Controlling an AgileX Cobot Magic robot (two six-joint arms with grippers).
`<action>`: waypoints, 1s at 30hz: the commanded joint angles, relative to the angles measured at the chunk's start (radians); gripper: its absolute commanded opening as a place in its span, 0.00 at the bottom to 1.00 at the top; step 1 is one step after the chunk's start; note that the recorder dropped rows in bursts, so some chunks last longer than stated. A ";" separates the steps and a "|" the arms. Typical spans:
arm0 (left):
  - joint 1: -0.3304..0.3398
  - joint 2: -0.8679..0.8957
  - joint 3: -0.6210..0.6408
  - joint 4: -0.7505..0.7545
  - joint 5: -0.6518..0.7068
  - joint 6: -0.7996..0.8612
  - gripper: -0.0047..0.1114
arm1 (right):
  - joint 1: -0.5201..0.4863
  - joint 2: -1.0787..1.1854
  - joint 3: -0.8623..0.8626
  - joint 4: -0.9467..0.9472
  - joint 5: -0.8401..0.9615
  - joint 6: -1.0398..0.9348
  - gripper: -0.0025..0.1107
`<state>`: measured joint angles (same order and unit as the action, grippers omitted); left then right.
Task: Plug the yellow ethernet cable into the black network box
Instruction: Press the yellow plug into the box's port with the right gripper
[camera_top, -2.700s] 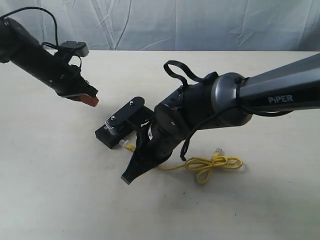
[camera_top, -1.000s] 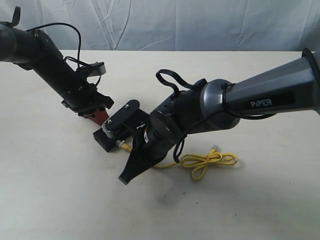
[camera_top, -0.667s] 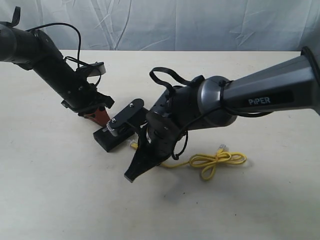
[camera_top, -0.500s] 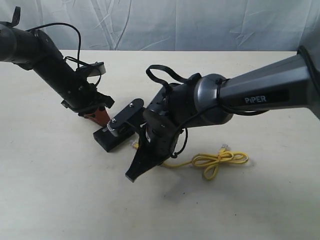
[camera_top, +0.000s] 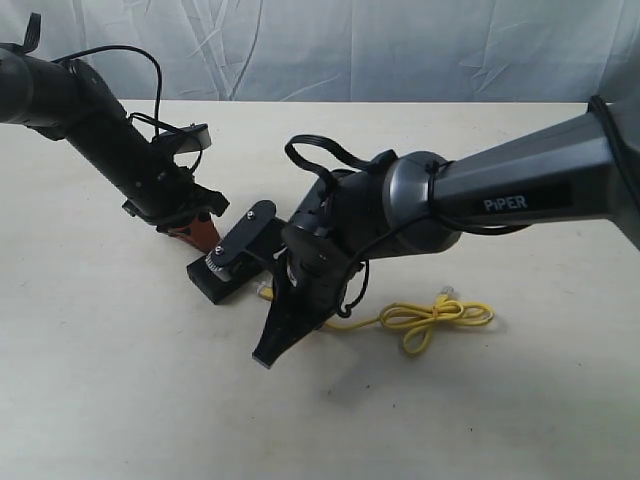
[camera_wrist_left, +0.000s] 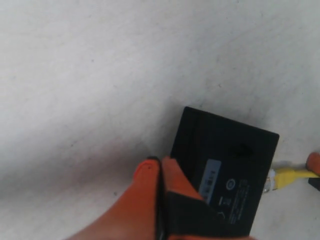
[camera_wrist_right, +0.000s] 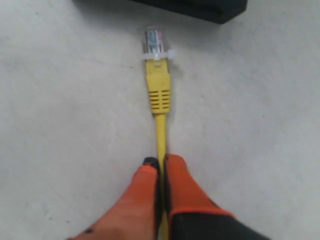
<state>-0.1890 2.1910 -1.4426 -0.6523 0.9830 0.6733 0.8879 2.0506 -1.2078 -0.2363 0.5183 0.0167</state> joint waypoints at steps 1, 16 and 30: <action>-0.006 0.001 -0.005 -0.004 0.000 -0.003 0.04 | 0.001 0.004 0.006 0.000 -0.036 -0.022 0.02; -0.006 0.001 -0.005 -0.004 0.000 -0.009 0.04 | 0.001 0.002 0.006 0.000 -0.062 -0.017 0.02; -0.006 0.001 -0.005 -0.002 0.000 -0.008 0.04 | -0.002 0.002 0.006 -0.004 -0.066 0.084 0.02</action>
<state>-0.1890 2.1910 -1.4426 -0.6523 0.9830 0.6696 0.8879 2.0506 -1.2060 -0.2348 0.4613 0.0722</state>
